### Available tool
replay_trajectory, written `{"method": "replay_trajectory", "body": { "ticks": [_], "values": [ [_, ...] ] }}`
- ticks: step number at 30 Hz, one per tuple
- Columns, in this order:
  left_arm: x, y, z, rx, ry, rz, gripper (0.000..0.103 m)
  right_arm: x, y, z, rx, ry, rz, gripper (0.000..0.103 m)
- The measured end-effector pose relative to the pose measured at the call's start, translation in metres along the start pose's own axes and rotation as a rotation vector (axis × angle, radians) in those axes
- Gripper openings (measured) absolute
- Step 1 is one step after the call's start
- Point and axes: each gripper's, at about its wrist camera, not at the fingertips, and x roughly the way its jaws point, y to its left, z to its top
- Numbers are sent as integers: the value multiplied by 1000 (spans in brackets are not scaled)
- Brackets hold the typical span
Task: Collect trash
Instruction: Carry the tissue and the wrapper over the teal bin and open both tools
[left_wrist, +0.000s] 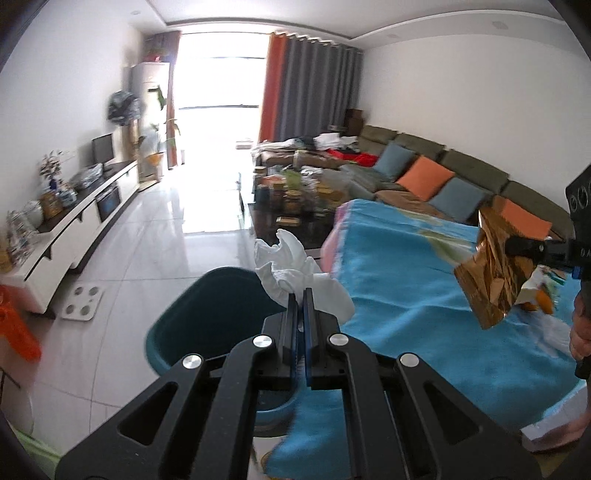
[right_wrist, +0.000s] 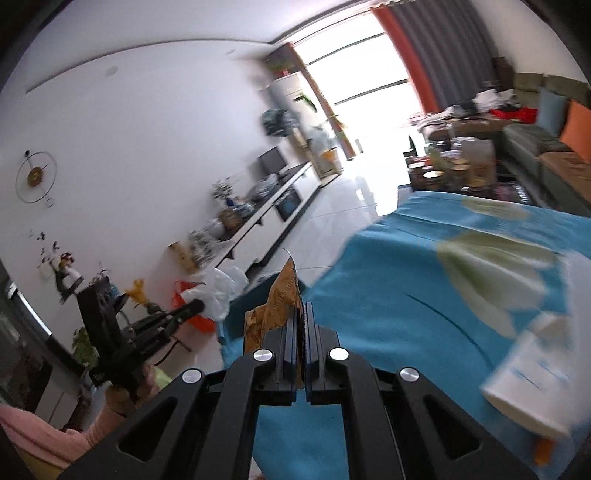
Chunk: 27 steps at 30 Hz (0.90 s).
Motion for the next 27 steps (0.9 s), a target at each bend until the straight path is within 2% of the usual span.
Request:
{"method": "replay_trajectory", "body": {
  "ticks": [9, 18, 27],
  "values": [
    [19, 35, -5, -41, 51, 59, 3, 72, 23, 19, -20, 72, 63, 2],
    [57, 48, -12, -77, 121, 73, 3, 131, 25, 24, 17, 150, 68, 2],
    [84, 55, -16, -113, 167, 78, 3, 175, 28, 23, 37, 227, 33, 3]
  ]
}}
